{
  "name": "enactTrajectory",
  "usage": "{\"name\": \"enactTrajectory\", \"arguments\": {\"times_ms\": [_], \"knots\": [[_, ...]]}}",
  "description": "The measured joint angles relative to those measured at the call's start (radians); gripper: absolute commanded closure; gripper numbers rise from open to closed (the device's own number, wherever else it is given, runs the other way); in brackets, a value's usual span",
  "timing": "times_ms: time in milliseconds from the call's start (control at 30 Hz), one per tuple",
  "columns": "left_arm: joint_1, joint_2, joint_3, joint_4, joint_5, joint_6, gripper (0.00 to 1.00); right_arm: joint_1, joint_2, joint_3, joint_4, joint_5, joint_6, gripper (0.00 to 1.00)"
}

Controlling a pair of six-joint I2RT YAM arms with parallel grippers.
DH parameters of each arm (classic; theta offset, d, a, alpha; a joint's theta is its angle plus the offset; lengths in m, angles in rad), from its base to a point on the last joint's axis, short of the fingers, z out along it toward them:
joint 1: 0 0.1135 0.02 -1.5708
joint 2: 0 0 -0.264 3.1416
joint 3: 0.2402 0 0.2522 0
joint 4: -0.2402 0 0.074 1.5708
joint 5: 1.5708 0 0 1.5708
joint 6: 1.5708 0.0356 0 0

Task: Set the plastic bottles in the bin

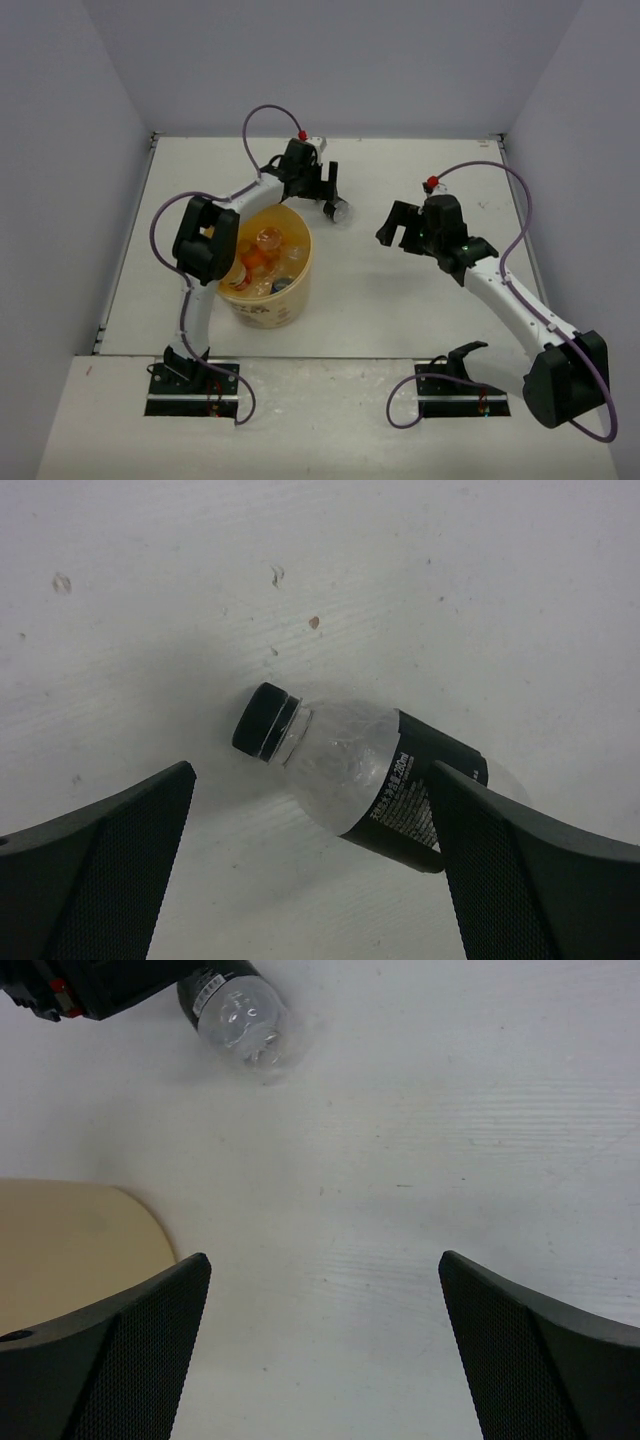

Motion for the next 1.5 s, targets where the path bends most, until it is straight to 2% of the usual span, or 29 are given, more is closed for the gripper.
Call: {"name": "enactTrajectory", "arguments": {"times_ms": [367, 667, 1000, 1067, 1100, 1200, 1333, 1400, 1500], "knots": [[-0.049, 0.083, 0.099, -0.054, -0.024, -0.023, 0.0, -0.049, -0.019, -0.037, -0.011, 0.025, -0.03, 0.01], [-0.065, 0.081, 0.098, -0.121, -0.112, -0.031, 0.0, -0.053, -0.02, -0.049, -0.012, 0.025, -0.032, 0.01], [-0.093, 0.081, 0.096, -0.196, -0.128, -0.033, 0.02, -0.053, -0.02, -0.049, -0.012, 0.027, -0.034, 0.01], [-0.112, 0.081, 0.096, -0.226, -0.15, -0.04, 0.09, -0.053, -0.026, -0.05, -0.012, 0.031, -0.034, 0.01], [-0.121, 0.081, 0.096, -0.239, -0.158, -0.04, 0.09, -0.053, -0.03, -0.049, -0.012, 0.033, -0.034, 0.01], [-0.143, 0.081, 0.096, -0.267, -0.174, -0.053, 0.22, -0.053, -0.04, -0.05, -0.012, 0.041, -0.034, 0.01], [-0.154, 0.082, 0.096, -0.288, -0.186, -0.072, 0.43, -0.054, -0.044, -0.05, -0.012, 0.053, -0.034, 0.01], [-0.154, 0.082, 0.096, -0.288, -0.192, -0.079, 0.6, -0.055, -0.045, -0.05, -0.012, 0.056, -0.034, 0.01], [-0.154, 0.084, 0.1, -0.291, -0.196, -0.083, 0.76, -0.055, -0.049, -0.05, -0.013, 0.058, -0.034, 0.01]]}}
